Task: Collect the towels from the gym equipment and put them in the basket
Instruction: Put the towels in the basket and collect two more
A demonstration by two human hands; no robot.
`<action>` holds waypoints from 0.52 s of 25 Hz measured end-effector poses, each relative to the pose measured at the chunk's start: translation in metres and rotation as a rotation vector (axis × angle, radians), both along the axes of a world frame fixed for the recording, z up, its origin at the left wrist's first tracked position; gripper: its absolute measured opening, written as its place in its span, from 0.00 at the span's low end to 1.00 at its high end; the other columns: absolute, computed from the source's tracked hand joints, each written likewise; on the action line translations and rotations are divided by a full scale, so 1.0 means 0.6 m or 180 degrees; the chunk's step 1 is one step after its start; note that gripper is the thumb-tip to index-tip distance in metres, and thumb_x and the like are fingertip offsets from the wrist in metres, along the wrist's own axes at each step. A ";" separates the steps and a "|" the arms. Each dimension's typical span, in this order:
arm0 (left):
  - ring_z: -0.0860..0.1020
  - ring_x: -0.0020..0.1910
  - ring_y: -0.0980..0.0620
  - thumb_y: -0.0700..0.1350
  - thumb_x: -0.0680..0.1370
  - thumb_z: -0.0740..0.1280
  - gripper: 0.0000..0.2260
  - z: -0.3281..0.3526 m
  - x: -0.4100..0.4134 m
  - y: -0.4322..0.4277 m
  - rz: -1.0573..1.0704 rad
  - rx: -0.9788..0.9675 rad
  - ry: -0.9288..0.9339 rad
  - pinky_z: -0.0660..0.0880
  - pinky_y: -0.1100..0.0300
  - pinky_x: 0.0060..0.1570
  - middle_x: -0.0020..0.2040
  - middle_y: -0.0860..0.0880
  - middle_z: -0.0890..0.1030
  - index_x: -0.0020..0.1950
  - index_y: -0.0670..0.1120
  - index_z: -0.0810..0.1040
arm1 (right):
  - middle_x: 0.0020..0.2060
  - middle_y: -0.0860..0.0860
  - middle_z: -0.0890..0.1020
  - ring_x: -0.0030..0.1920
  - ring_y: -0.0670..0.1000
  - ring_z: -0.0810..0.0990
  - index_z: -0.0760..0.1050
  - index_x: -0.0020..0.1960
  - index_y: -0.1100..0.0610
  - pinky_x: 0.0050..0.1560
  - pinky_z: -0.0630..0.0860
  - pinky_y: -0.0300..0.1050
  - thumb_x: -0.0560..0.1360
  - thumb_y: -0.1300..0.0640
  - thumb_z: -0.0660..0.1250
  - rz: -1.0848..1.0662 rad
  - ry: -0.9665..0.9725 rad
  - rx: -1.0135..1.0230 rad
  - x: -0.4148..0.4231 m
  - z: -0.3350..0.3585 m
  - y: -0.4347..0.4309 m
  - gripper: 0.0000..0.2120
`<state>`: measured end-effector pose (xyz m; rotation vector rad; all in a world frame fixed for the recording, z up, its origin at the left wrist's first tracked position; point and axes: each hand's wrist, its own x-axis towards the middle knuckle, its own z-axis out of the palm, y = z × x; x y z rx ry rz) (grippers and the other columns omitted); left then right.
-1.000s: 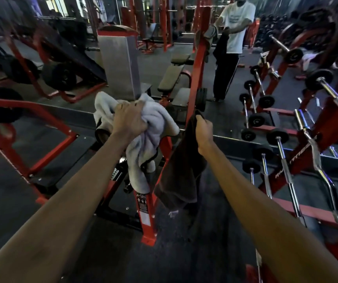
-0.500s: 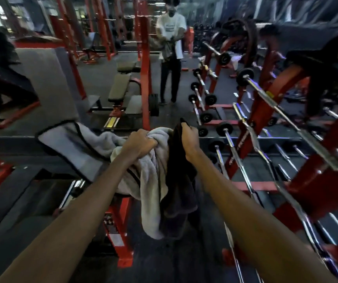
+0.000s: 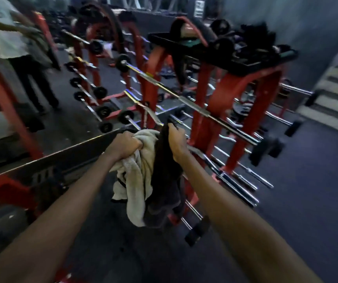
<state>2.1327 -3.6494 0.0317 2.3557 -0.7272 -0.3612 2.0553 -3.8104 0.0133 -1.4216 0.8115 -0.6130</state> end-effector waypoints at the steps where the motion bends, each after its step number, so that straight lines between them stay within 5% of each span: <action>1: 0.81 0.44 0.43 0.51 0.62 0.64 0.08 -0.004 -0.017 -0.032 -0.0155 -0.0028 0.0001 0.70 0.56 0.40 0.40 0.43 0.83 0.34 0.49 0.79 | 0.33 0.49 0.79 0.37 0.53 0.81 0.79 0.43 0.54 0.39 0.78 0.39 0.75 0.46 0.65 -0.0188 -0.0013 -0.0008 -0.033 -0.002 -0.027 0.12; 5: 0.82 0.48 0.39 0.52 0.63 0.64 0.16 -0.013 -0.105 -0.149 -0.0612 -0.0067 -0.0070 0.75 0.52 0.42 0.44 0.37 0.84 0.42 0.43 0.83 | 0.29 0.48 0.78 0.29 0.47 0.78 0.78 0.36 0.55 0.38 0.79 0.44 0.74 0.48 0.65 -0.0781 -0.0015 -0.0030 -0.171 -0.010 -0.123 0.14; 9: 0.81 0.53 0.35 0.53 0.65 0.64 0.21 -0.013 -0.226 -0.270 -0.1005 -0.0089 -0.0102 0.75 0.52 0.47 0.50 0.35 0.84 0.51 0.44 0.85 | 0.38 0.52 0.84 0.44 0.57 0.84 0.79 0.37 0.54 0.52 0.81 0.55 0.70 0.41 0.63 -0.1455 0.0092 -0.0078 -0.338 -0.010 -0.222 0.17; 13: 0.81 0.51 0.34 0.52 0.68 0.64 0.18 -0.018 -0.370 -0.392 -0.1393 -0.0221 -0.0206 0.73 0.52 0.46 0.48 0.36 0.84 0.49 0.44 0.84 | 0.29 0.47 0.79 0.36 0.53 0.78 0.76 0.31 0.54 0.44 0.78 0.55 0.74 0.48 0.64 -0.2014 -0.0003 -0.0087 -0.530 -0.015 -0.312 0.16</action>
